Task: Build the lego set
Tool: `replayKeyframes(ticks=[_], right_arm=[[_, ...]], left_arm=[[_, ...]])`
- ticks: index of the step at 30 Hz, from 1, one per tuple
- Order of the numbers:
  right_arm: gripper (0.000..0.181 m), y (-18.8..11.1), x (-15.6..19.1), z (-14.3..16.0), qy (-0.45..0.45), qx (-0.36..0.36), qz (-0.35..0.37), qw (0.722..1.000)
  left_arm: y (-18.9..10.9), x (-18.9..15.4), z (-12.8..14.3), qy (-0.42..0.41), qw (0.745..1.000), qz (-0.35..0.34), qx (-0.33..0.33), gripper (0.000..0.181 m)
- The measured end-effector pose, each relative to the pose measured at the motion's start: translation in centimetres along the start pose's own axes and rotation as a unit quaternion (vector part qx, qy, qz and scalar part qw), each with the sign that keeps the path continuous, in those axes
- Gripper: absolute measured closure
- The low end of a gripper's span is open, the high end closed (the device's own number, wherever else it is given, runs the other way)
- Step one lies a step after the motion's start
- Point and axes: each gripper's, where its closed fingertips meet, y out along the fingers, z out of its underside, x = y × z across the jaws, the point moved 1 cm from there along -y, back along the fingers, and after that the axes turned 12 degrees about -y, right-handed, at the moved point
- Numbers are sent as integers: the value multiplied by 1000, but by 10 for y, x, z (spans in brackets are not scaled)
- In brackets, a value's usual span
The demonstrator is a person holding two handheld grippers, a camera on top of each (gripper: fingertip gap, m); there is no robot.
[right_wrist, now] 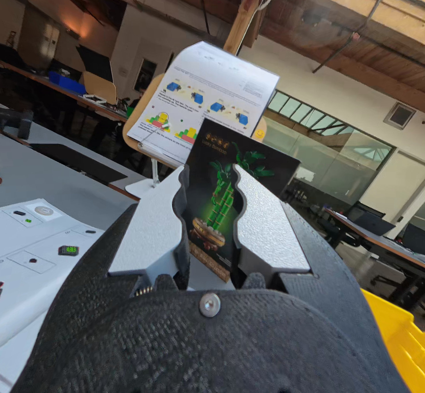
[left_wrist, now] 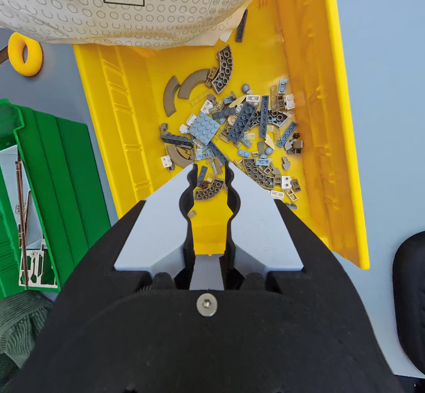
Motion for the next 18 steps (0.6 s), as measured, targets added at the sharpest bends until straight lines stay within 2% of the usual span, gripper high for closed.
replayKeyframes(ticks=[3, 4, 6, 11, 15, 18], right_arm=[[143, -9, -1, 53, 15, 145, -73, 987], [143, -16, 4, 68, 23, 167, -108, 980], [144, -30, 2, 97, 29, 196, -128, 972], [147, -43, 8, 107, 64, 215, -148, 963], [147, -50, 22, 147, 43, 323, -160, 932], [147, -51, 30, 151, 127, 333, -185, 916]], left_arm=[[5, -5, -1, -13, 1000, -9, 14, 157], [8, -6, -2, -19, 1000, -11, 19, 156], [12, -5, -5, -41, 999, -15, 29, 156], [10, -1, -14, -62, 997, -38, 31, 155], [6, 3, -23, -80, 996, -49, 9, 155], [4, 4, -31, -102, 994, -39, -23, 155]])
